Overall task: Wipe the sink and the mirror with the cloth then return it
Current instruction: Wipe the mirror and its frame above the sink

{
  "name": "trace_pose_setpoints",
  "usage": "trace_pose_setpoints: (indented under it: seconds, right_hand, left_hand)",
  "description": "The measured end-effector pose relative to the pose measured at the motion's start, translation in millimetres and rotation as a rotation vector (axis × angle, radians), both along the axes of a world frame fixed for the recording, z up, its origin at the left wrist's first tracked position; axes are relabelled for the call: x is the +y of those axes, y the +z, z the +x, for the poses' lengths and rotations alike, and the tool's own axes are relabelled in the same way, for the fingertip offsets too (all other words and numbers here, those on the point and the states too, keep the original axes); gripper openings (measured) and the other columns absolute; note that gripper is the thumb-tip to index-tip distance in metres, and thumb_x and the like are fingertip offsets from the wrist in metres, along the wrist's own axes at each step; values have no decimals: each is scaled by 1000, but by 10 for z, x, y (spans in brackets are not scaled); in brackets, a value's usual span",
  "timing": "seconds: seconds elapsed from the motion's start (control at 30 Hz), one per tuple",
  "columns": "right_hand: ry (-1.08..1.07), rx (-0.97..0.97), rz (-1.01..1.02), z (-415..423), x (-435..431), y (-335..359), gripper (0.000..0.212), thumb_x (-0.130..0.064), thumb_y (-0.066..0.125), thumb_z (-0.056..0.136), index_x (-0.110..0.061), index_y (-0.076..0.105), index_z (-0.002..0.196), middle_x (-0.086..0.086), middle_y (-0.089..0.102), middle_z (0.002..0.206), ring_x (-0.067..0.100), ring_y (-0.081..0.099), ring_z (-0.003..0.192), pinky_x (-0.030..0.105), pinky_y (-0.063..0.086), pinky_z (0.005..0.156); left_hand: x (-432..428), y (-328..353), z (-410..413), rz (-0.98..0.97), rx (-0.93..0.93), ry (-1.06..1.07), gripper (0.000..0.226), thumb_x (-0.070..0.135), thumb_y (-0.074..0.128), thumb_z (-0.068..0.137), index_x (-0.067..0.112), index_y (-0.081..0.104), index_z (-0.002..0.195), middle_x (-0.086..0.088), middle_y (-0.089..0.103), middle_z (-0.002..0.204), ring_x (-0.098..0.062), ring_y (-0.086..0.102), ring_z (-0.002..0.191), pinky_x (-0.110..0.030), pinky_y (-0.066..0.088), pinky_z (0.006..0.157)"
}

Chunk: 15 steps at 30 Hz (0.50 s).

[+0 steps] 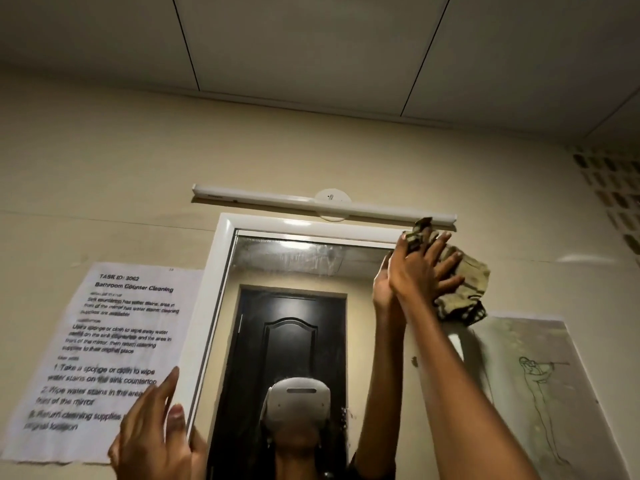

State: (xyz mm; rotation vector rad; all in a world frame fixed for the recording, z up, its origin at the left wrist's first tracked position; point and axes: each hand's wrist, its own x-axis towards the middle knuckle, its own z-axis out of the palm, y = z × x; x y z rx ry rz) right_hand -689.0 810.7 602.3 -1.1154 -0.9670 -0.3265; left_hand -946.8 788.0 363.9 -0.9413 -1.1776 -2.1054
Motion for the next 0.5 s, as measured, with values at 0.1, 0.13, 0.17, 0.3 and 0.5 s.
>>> trace_pose_setpoints:
  seconds: [0.1, 0.13, 0.17, 0.3, 0.5]
  right_hand:
    - [-67, -32, -9, -131, 10, 83, 64, -53, 24, 95, -28, 5, 151, 5, -5, 160, 38, -10, 144, 63, -9, 110]
    - [-104, -85, -16, -237, 4, 59, 65, -53, 25, 94, -28, 2, 150, 8, -5, 160, 39, -10, 144, 64, -8, 110]
    - [-121, -144, -19, -354, 0, 37, 67, -53, 26, 94, -28, 0, 150, 9, -7, 159, 39, -11, 143, 65, -8, 110]
    - [27, -331, -10, -701, -89, 107, 66, -45, 28, 95, -26, -4, 150, 9, -18, 158, 37, -22, 141, 62, -16, 109]
    - [269, -638, -124, -374, -336, 141, 58, -28, 27, 100, -28, 0, 150, 4, -21, 157, 37, -27, 139, 61, -14, 110]
  left_hand:
    - [34, 29, -32, 15, 21, -146, 42, -4, 56, 82, 13, 57, 120, -24, 58, 121, -44, 51, 114, -66, 39, 95]
    - [24, 27, -39, 21, 26, -178, 39, 0, 55, 83, 12, 56, 120, -23, 57, 122, -43, 51, 114, -65, 40, 95]
    - [6, 32, -44, 28, 24, -196, 36, 6, 54, 84, 13, 55, 119, -21, 58, 122, -41, 52, 114, -63, 41, 95]
    - [-116, 355, -74, 72, 132, -256, 31, 24, 45, 89, 12, 49, 118, -14, 58, 123, -32, 54, 112, -39, 41, 91]
    - [-15, 1353, -164, 76, 213, -273, 38, 9, 48, 92, 11, 43, 130, -14, 55, 131, -32, 54, 116, -29, 40, 90]
